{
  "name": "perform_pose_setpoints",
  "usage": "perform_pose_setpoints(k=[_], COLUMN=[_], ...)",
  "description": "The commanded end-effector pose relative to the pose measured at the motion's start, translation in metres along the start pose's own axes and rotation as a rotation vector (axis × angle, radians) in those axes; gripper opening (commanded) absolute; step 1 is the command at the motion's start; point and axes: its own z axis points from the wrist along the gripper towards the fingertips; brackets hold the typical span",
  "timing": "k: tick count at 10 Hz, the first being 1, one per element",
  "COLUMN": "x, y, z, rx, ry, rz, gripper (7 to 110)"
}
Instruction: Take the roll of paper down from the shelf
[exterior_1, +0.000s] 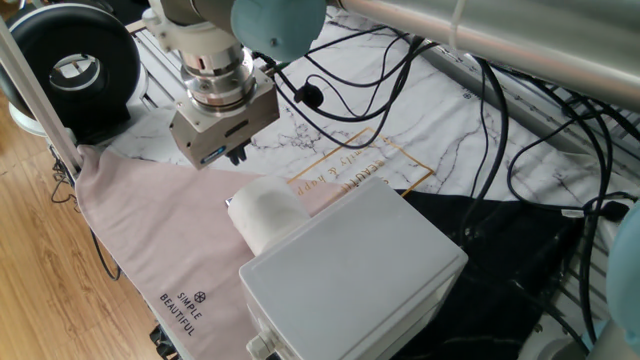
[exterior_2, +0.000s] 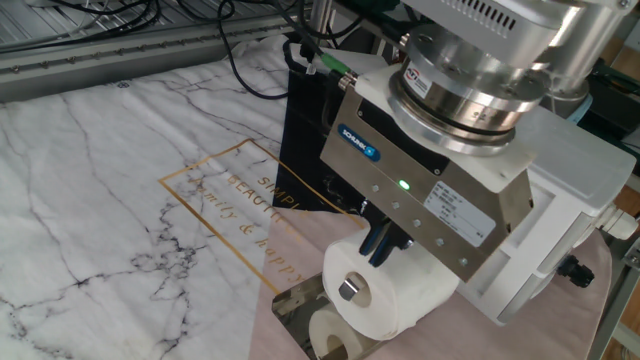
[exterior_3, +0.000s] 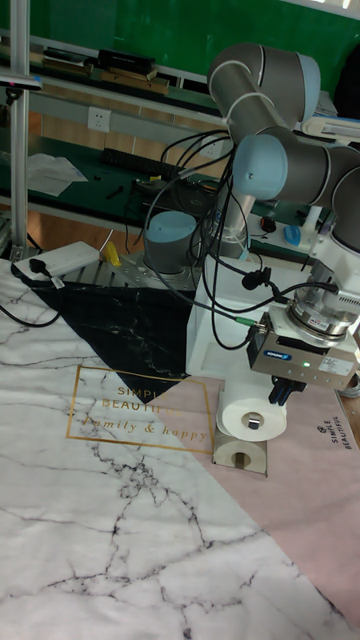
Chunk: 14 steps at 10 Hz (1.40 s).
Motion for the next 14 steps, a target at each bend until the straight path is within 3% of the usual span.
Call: perform_pose_setpoints(k=[1,2,5,7,8,9,11,13,14], x=[-0.008,-0.008,-0.003,0.04,0.05,0.053,0.072,0.05,0.037], y=[0.0,-0.006,-0.003,0.02,0.02,0.014,0.011,0.012,0.007], z=[-0.001,-0.001,-0.001,-0.011,-0.015,-0.02,-0.019,0.009,0.024], rx=[-0.005,0.018,0.01,-0.073,-0.078,-0.058,-0.042,-0.05,-0.03], ry=[-0.032,-0.03,-0.009,-0.003,-0.007,-0.002,0.05,0.028,0.005], rz=[0.03,0.033,0.02,0.031,0.025,0.033,0.045,0.043,0.038], gripper=[7,7,7,7,7,44,44,44,88])
